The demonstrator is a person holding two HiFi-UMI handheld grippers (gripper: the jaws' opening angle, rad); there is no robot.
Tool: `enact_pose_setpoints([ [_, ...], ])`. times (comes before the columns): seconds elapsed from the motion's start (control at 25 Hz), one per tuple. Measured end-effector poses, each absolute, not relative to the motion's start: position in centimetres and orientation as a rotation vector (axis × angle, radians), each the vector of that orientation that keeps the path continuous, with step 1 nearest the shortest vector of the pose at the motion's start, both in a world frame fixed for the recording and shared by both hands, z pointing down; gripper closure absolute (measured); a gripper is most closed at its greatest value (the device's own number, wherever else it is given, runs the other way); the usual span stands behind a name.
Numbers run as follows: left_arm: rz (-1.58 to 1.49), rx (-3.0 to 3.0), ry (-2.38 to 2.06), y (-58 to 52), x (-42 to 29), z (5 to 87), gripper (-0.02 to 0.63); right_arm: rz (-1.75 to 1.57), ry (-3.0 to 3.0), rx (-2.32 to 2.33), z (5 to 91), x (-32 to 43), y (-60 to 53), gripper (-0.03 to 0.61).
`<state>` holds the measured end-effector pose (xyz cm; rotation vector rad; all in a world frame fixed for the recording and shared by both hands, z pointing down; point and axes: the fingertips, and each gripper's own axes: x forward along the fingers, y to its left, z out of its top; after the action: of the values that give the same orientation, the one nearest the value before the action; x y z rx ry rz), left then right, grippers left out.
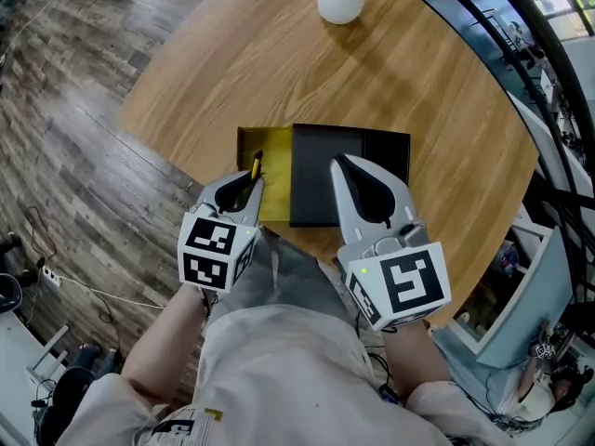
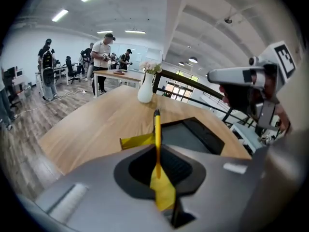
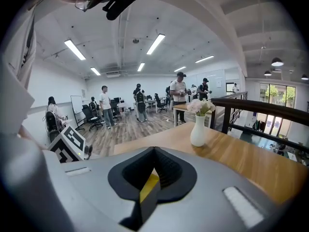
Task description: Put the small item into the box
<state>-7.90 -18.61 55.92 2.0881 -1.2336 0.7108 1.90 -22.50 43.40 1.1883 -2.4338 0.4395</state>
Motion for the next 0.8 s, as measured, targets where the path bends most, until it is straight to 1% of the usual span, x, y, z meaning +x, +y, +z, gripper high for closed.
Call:
enact_pose_setpoints([
  [0.52,0.841,1.943,-1.177,-19.5,-7.2,61.7,0.590,0.481,-2.379,1.163,47.4,2.5,-24.6,0.578],
  [0.8,0.843,1.870,-1.124,-19.3,-6.5,63.6,0.589,0.516,-2.373,1.157,48.4,2.5,-25.7,0.578],
])
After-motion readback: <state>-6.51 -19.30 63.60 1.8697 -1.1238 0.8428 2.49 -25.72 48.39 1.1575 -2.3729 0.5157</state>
